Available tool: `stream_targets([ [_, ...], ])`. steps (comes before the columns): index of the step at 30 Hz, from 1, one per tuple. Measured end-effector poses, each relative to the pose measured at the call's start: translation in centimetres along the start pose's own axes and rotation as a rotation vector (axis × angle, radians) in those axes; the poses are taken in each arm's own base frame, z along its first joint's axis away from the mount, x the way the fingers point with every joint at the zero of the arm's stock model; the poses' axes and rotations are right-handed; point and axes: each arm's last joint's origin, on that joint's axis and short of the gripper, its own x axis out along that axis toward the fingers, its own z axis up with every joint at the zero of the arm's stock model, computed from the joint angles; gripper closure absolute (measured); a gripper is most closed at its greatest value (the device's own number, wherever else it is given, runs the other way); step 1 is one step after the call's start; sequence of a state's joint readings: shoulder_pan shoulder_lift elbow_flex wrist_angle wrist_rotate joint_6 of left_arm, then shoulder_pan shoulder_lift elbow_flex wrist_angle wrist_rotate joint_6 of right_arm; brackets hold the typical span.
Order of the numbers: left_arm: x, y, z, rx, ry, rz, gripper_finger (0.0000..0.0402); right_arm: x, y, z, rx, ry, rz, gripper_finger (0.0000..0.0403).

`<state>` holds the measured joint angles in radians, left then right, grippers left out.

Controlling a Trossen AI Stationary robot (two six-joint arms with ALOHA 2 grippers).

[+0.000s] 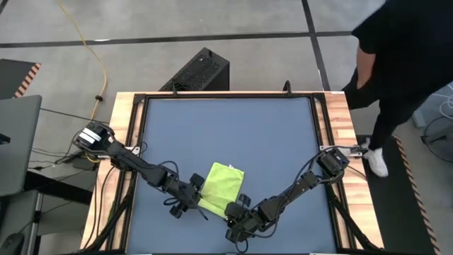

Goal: Roll towel
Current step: Roll the green towel

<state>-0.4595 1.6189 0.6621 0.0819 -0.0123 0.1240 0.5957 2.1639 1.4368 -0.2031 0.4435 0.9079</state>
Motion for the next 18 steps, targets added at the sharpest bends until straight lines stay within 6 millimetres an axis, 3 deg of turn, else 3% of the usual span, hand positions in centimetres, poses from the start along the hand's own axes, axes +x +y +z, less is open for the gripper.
stream_targets([
  [11,-0.2,0.0,-0.1,-0.086,0.012,-0.005,0.0239,0.0,-0.1,0.1,0.001,0.002,-0.005,0.0253],
  [18,-2.4,0.2,0.9,-0.036,-0.045,0.011,0.0235,0.0,-0.1,0.1,0.003,0.000,-0.001,0.0253],
])
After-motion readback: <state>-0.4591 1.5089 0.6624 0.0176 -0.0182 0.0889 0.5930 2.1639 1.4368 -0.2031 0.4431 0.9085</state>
